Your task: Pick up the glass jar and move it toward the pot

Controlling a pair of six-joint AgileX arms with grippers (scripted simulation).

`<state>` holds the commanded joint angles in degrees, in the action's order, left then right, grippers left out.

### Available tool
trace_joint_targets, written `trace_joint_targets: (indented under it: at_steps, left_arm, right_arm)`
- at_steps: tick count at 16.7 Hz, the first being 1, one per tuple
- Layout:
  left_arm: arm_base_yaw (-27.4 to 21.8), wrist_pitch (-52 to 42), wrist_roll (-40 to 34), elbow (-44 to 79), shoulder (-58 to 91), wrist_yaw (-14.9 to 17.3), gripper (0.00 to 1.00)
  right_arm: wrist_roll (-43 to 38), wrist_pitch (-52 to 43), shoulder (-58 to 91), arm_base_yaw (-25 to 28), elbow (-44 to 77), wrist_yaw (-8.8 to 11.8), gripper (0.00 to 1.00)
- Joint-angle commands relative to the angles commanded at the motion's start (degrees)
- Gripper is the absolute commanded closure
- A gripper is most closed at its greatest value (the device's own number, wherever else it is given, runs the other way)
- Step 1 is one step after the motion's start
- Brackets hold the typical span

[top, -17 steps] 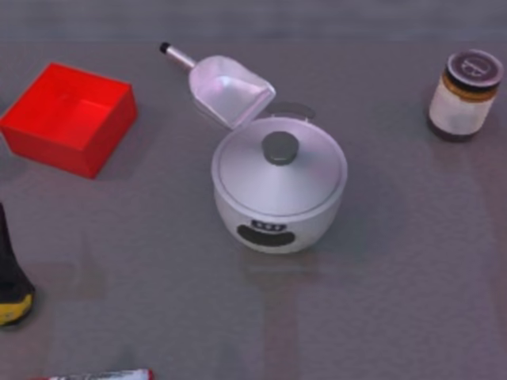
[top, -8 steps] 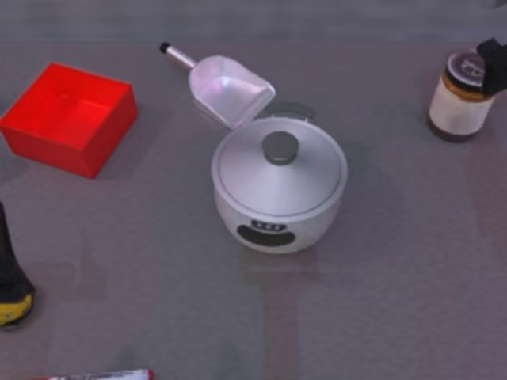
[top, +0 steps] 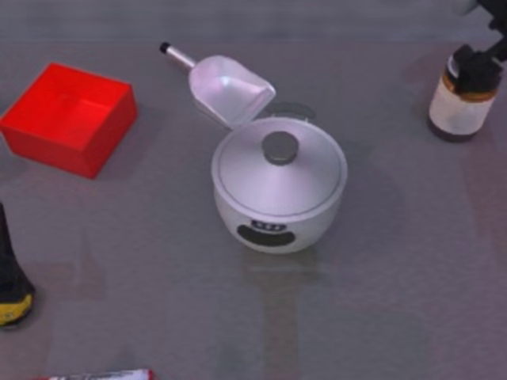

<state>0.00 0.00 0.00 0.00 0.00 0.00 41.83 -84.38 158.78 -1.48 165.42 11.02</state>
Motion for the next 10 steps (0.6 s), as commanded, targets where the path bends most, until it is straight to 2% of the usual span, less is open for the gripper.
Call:
trace_joint_targets:
  at_steps: [7,10]
  left_arm:
    - [0.0,0.0,0.0,0.0,0.0,0.0,0.0]
    - [0.0,0.0,0.0,0.0,0.0,0.0,0.0]
  right_arm:
    - [0.27,0.29,0.44,-0.21,0.56,0.07,0.0]
    - [0.05,4.08,-0.23,0.35,-3.62,0.09,0.0]
